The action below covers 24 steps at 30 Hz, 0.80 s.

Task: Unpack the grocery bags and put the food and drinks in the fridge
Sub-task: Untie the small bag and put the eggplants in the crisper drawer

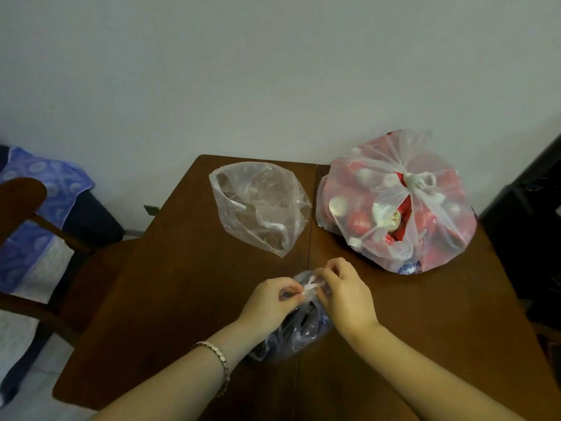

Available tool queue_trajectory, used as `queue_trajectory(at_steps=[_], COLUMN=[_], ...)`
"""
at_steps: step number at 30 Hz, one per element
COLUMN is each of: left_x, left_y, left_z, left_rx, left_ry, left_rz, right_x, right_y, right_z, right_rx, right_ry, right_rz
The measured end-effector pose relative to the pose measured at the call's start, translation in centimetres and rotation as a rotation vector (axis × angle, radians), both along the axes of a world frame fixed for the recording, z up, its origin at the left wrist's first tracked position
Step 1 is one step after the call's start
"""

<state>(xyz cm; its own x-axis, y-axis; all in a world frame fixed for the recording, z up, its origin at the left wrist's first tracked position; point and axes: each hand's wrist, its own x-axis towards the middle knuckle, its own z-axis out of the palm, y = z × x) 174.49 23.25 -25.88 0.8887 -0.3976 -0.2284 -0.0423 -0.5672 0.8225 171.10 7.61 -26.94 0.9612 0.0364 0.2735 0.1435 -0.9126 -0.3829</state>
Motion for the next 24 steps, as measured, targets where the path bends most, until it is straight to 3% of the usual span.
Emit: queue_trajectory(at_steps=[3,7,9,12,14,16,17,20,24], left_x=[-0.7,-0.9,-0.9,-0.7,-0.6,-0.3,-0.1,0.4,0.2], left_y=[-0.7,-0.6,-0.2,-0.2,-0.3,-0.3,-0.3,-0.2,-0.3], left_z=[-0.2,-1.4,-1.8,-1.6,-0.8,-0.4,-0.5,-0.4,-0.4], left_rx=[0.093,0.368,0.364,0.207,0.140,0.109,0.093,-0.048,-0.163], left_ry=[-0.036,-0.250,-0.242,-0.144,0.005,0.150,0.202,0.304,0.391], left_rz=[0.050,-0.135,-0.151,-0.098,-0.121,-0.170,-0.177,-0.005,0.069], right_x=[-0.3,-0.2,0.4,1.4,1.7,2.0,2.1,1.3,-0.3], right_y=[-0.4,-0.1,-0.3,-1.9,-2.9,-3.1,-2.8,-2.2,-1.2], right_z=[0.3,1.4,2.4,2.5,1.7,0.4,-0.2,-1.8,-2.6], right_rx=[0.072,0.397,0.733,1.266,1.695,1.833,1.727,1.104,0.315], right_ry=[0.182,0.489,0.689,0.867,0.864,0.781,0.731,0.644,0.549], right_rz=[0.000,-0.028,-0.097,-0.167,-0.268,-0.399,-0.454,-0.415,0.136])
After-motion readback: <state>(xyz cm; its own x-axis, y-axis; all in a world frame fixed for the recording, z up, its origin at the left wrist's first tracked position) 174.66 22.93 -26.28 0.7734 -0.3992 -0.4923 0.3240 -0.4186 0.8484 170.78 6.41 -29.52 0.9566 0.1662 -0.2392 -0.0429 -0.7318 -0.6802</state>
